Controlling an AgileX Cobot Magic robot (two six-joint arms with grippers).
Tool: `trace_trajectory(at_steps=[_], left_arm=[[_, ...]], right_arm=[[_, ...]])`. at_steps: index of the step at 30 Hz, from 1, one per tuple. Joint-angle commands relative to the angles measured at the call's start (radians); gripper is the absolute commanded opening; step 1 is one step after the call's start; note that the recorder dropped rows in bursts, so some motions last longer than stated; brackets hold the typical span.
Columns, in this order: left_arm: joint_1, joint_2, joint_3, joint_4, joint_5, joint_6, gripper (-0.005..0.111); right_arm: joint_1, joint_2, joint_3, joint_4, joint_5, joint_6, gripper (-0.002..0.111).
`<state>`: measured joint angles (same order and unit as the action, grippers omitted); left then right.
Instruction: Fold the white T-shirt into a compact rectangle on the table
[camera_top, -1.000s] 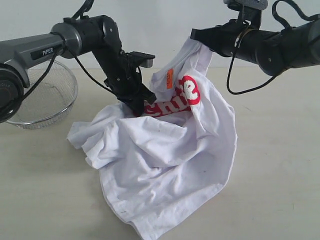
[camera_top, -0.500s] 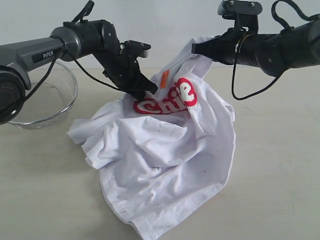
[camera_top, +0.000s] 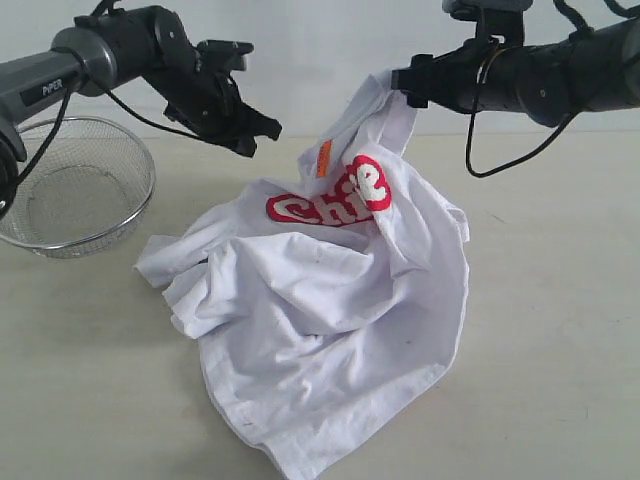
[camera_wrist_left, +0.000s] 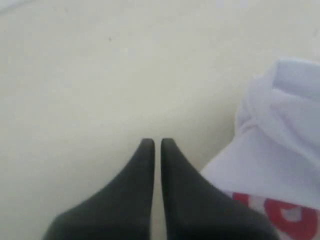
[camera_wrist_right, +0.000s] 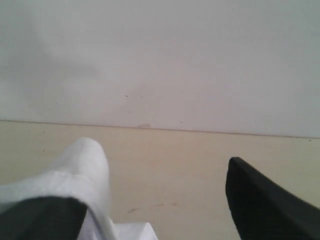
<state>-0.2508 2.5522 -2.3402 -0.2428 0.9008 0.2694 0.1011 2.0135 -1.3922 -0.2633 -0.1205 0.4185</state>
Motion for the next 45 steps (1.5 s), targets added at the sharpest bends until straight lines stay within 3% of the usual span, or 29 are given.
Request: trace_trajectory(at_steps=[1,4,8,10,18,23,29,34,37,45], left_arm=[[0.010,-0.023,-0.085,-0.010,0.063,-0.029,0.004],[0.008,-0.024,-0.128,-0.078,0.138,-0.006,0.004],[-0.001,-0.024,-0.138,-0.327,0.279,0.117,0.004],[-0.017,-0.016,-0.138,-0.371,0.317,0.153,0.004],[-0.146,0.065,-0.136,-0.320,0.312,0.151,0.004],[-0.190,0.068,-0.136,-0.268,0.320,0.151,0.004],[-0.196,0.083,-0.136,-0.196,0.320,0.134,0.004],[-0.198,0.117,-0.136,-0.016,0.141,0.059,0.004],[-0.191,0.129,-0.136,0.005,0.042,0.059,0.004],[-0.187,0.133,-0.136,0.004,0.067,0.072,0.004]], right_arm=[[-0.040,-0.011,-0.031,0.011,0.070,-0.024,0.056],[-0.054,-0.011,-0.031,0.011,0.055,-0.024,0.049],[-0.044,-0.011,-0.031,0.011,0.004,-0.024,0.048],[-0.037,-0.011,-0.031,0.011,0.004,-0.024,0.048],[-0.033,0.031,-0.034,0.011,0.029,-0.024,0.048],[-0.033,0.034,-0.034,0.010,0.017,-0.041,0.048],[-0.033,0.034,-0.038,0.010,0.002,-0.016,0.048],[-0.032,0.034,-0.038,0.010,-0.001,0.002,0.048],[-0.031,0.034,-0.038,0.012,0.005,0.023,0.048],[-0.014,0.032,-0.038,0.010,0.035,0.025,0.048]])
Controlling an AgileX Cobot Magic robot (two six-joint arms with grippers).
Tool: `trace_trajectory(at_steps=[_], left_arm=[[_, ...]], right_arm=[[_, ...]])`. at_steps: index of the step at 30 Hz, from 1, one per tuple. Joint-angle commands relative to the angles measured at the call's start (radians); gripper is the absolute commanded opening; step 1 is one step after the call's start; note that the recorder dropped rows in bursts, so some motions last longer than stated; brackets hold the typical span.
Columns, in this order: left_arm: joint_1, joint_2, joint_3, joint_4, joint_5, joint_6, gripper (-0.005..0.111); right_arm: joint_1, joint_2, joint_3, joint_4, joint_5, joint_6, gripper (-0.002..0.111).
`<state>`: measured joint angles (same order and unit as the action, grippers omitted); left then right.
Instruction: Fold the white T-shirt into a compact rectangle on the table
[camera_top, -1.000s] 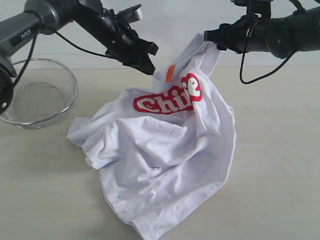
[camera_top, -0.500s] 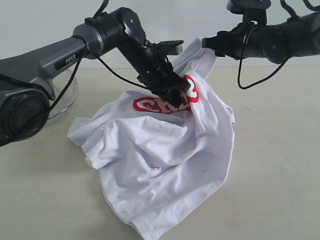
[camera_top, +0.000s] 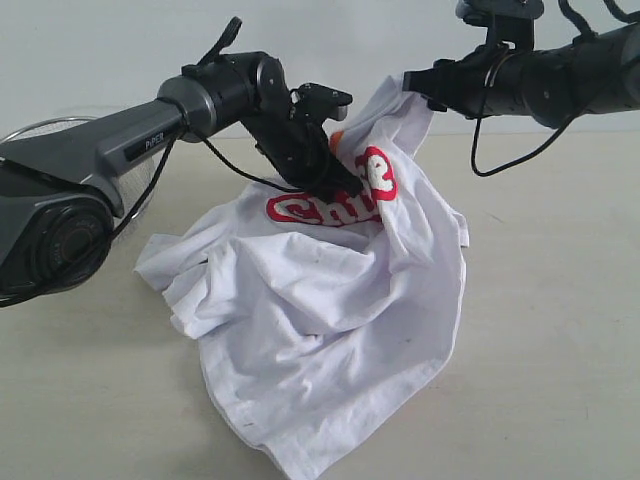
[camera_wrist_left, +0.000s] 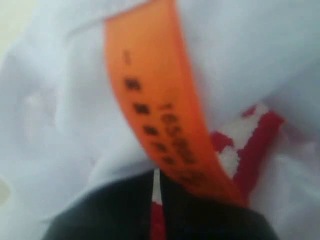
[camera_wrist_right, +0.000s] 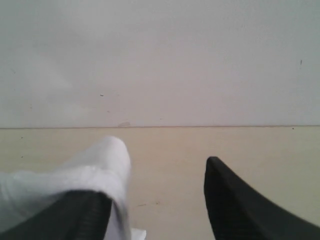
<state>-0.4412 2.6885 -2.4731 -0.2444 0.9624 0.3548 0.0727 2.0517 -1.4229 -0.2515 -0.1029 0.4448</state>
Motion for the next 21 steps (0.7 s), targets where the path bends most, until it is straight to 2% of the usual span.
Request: trace_trajectory(at_steps=[1,5,8,15,18,21], left_arm=[[0.003,-0.004,-0.003,0.008,0.011,-0.016,0.004],[0.019,-0.004,-0.003,0.053,0.062,-0.018,0.004],[0.057,-0.004,-0.003,0.095,0.089,-0.011,0.004],[0.084,-0.002,-0.003,0.096,-0.095,0.041,0.004],[0.084,0.020,-0.003,0.085,-0.130,0.041,0.004],[0.090,0.044,-0.003,0.089,-0.136,0.041,0.004]], right_arm=[[0.016,-0.006,-0.008,-0.002,0.017,-0.007,0.048],[0.017,-0.006,-0.008,-0.004,0.015,-0.010,0.048],[0.017,-0.006,-0.008,-0.005,0.013,-0.010,0.048],[0.019,-0.006,-0.008,-0.005,0.018,0.010,0.048],[0.029,-0.006,-0.008,-0.008,0.029,0.021,0.048],[0.047,-0.008,-0.008,-0.073,0.068,-0.072,0.048]])
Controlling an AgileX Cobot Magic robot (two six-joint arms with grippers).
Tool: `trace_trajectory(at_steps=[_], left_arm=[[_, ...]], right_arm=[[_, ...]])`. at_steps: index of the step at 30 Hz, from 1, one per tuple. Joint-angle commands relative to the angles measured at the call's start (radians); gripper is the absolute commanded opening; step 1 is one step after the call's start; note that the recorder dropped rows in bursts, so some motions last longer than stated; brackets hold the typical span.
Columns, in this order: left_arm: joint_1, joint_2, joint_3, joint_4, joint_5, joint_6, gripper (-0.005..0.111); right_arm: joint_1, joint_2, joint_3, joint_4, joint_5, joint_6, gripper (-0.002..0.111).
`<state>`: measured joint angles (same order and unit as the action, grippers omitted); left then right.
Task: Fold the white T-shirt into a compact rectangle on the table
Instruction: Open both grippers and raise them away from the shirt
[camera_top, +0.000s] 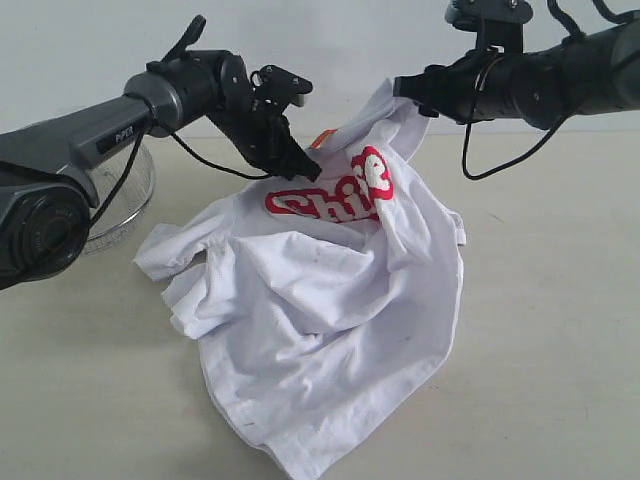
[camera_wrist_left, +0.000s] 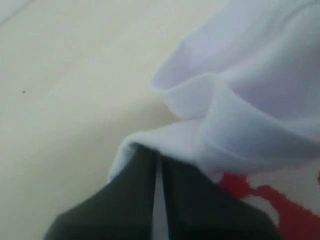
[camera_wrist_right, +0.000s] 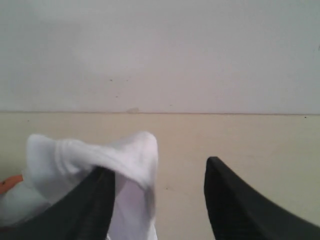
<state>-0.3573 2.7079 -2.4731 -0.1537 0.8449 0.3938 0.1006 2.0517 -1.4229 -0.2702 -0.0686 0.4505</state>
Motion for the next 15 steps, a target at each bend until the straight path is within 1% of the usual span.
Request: trace_trajectory(at_steps=[1,5,9,12,15], left_arm=[[0.010,0.032,-0.003,0.003,-0.024,0.002,0.004],[0.022,0.037,-0.003,0.027,-0.034,-0.027,0.004],[0.036,0.037,-0.003,0.027,-0.023,-0.035,0.004],[0.048,0.037,-0.003,0.027,-0.004,-0.039,0.004],[0.059,0.035,-0.005,0.027,0.016,-0.055,0.004]], right_arm=[[0.019,-0.019,-0.008,-0.055,0.044,-0.098,0.048],[0.012,-0.070,-0.019,-0.055,0.096,-0.115,0.052],[0.010,-0.124,-0.073,-0.055,0.254,-0.252,0.053],[0.008,-0.146,-0.103,-0.055,0.374,-0.263,0.053],[-0.011,-0.151,-0.103,-0.037,0.407,-0.252,0.052]])
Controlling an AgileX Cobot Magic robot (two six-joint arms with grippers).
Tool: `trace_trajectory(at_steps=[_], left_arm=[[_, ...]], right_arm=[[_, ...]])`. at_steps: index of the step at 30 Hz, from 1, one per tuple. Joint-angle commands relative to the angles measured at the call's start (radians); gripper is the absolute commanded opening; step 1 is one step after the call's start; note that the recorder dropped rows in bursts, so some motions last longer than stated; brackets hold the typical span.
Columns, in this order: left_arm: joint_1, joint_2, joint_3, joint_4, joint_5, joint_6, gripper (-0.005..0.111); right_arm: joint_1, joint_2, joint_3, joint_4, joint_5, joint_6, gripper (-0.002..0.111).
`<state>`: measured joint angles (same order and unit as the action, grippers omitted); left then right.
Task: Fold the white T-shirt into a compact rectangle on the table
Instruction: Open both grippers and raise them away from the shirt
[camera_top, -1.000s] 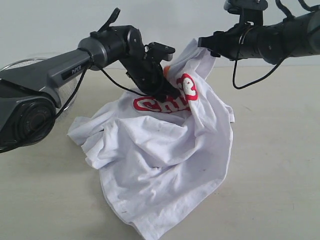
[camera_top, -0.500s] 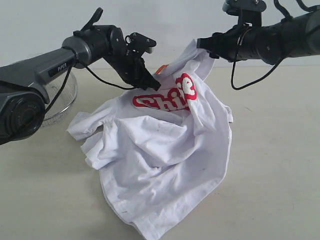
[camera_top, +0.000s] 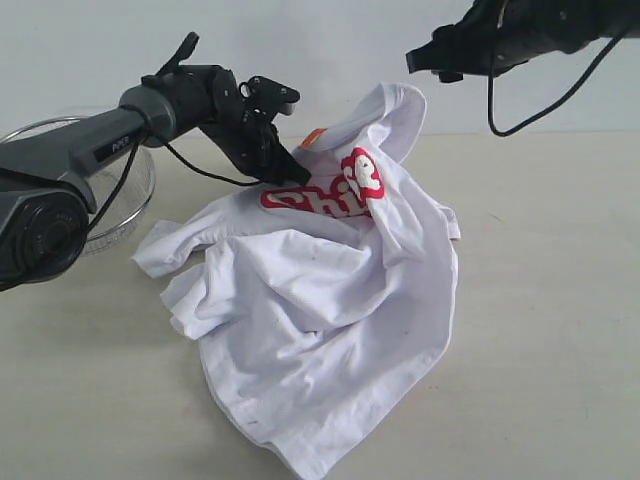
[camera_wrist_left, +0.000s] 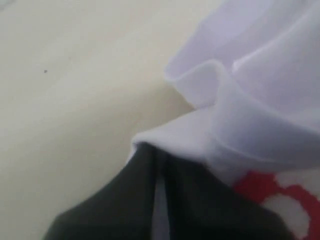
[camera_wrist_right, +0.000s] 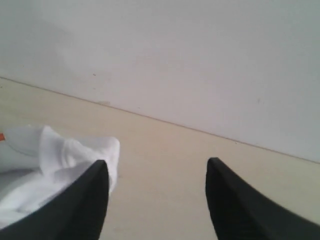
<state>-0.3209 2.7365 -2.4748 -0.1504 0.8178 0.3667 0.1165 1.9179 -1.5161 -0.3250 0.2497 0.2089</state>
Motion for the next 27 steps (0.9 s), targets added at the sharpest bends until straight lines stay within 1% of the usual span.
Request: trace_trajectory(at_steps=[1,3,5,7,10,12,14,16,18,19,21,24,27], left_arm=[[0.026,0.001,-0.003,0.026,0.046,-0.027,0.004],[0.031,-0.015,-0.003,0.026,0.046,-0.027,0.004],[0.033,-0.039,-0.003,0.024,0.044,-0.030,0.004],[0.033,-0.066,-0.003,0.018,0.046,-0.037,0.004],[0.033,-0.115,-0.003,0.013,0.076,-0.037,0.004],[0.035,-0.149,-0.003,0.013,0.122,-0.035,0.004],[0.041,-0.174,-0.003,0.000,0.207,-0.005,0.004],[0.052,-0.186,-0.003,-0.028,0.292,0.054,0.004],[0.065,-0.188,-0.003,-0.039,0.376,0.052,0.004],[0.071,-0.191,-0.003,-0.043,0.403,0.052,0.004],[0.086,-0.195,-0.003,-0.050,0.403,0.052,0.004],[0.100,-0.225,0.026,-0.060,0.403,0.003,0.004],[0.103,-0.260,0.061,-0.127,0.403,0.006,0.004]], right_arm=[[-0.036,-0.015,-0.010,0.040,0.109,-0.008,0.052],[-0.051,-0.002,-0.002,0.099,0.155,-0.031,0.052],[-0.067,0.016,0.022,0.180,0.157,-0.087,0.052],[-0.078,0.043,0.047,0.294,0.160,-0.163,0.052],[-0.078,0.074,0.081,0.530,0.186,-0.344,0.052],[-0.078,0.076,0.092,0.738,0.231,-0.509,0.052],[-0.078,0.076,0.092,0.883,0.313,-0.650,0.052],[-0.078,0.067,0.096,0.983,0.371,-0.720,0.052],[-0.078,0.047,0.098,1.010,0.403,-0.722,0.052],[-0.078,0.033,0.098,1.010,0.418,-0.717,0.049],[-0.078,-0.002,0.098,1.010,0.448,-0.711,0.041],[-0.076,-0.076,0.098,1.015,0.514,-0.704,0.025],[-0.063,-0.158,0.127,1.025,0.581,-0.704,0.006]])
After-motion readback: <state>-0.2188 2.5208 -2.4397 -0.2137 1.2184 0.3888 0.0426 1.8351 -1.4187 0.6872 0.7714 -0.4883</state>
